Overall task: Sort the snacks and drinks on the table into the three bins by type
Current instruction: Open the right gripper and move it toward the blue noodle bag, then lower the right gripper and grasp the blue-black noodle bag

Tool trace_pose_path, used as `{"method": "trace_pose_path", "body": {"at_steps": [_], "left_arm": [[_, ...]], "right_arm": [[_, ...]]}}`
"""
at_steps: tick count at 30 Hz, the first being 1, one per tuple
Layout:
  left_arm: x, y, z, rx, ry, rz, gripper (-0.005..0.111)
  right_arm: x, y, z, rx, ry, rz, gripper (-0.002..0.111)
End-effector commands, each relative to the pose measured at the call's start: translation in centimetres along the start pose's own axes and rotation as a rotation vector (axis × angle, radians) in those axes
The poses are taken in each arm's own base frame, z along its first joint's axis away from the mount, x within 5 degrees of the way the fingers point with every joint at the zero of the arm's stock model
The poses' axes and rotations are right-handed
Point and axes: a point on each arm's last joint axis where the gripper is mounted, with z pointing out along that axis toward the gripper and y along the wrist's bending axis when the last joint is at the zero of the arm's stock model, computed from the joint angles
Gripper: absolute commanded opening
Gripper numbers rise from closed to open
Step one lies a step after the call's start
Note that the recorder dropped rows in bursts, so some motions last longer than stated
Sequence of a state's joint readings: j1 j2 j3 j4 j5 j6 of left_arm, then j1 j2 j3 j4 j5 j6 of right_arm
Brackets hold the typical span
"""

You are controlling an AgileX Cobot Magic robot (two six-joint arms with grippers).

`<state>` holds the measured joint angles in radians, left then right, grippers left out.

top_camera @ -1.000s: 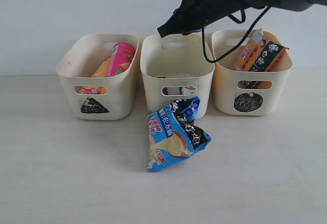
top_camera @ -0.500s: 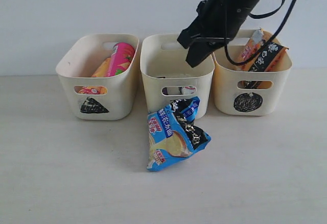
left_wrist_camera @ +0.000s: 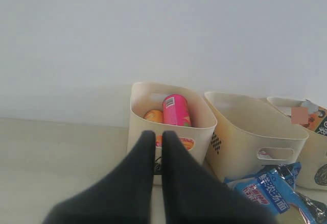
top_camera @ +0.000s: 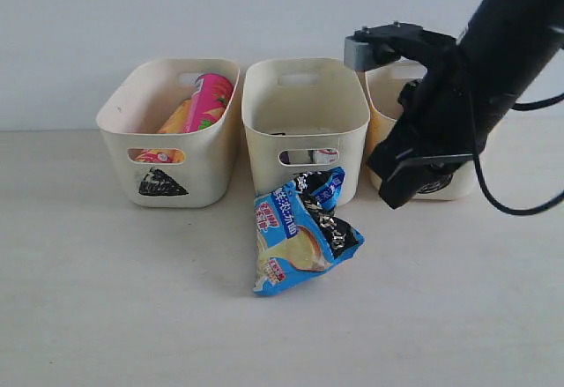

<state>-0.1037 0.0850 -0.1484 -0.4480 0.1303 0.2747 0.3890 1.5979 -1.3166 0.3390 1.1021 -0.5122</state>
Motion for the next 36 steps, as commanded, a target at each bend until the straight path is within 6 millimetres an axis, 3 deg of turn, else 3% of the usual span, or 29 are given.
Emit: {"method": "trace_pose_path", "body": {"at_steps": [1, 9, 14, 21, 26, 29, 34, 36], "left_arm": [[0.2, 0.0, 0.0, -0.002, 0.002, 0.003, 0.004], [0.2, 0.0, 0.0, -0.002, 0.002, 0.003, 0.004], [0.2, 0.0, 0.0, -0.002, 0.002, 0.003, 0.004], [0.2, 0.0, 0.0, -0.002, 0.002, 0.003, 0.004], [0.2, 0.0, 0.0, -0.002, 0.002, 0.003, 0.004], [0.2, 0.0, 0.0, -0.002, 0.002, 0.003, 0.004], [0.2, 0.0, 0.0, -0.002, 0.002, 0.003, 0.004], [0.2, 0.0, 0.0, -0.002, 0.002, 0.003, 0.004]], "right_arm": [[1.6, -0.5, 0.3, 0.071, -0.115, 0.09, 0.0], [5.5, -4.7, 0.3, 0.104, -0.358, 0.45, 0.0], [7.5, -6.1, 0.7, -0.001, -0.374, 0.563, 0.0], [7.6, -6.7, 3.3, -0.388, -0.199, 0.526, 0.0], [6.6, -8.3, 4.9, -0.432, -0.179, 0.553, 0.002], [5.9, -9.1, 5.2, -0.411, -0.195, 0.552, 0.017], [4.8, -10.4, 5.1, -0.359, -0.243, 0.551, 0.071], [4.3, -10.8, 5.2, -0.329, -0.263, 0.547, 0.083]]}}
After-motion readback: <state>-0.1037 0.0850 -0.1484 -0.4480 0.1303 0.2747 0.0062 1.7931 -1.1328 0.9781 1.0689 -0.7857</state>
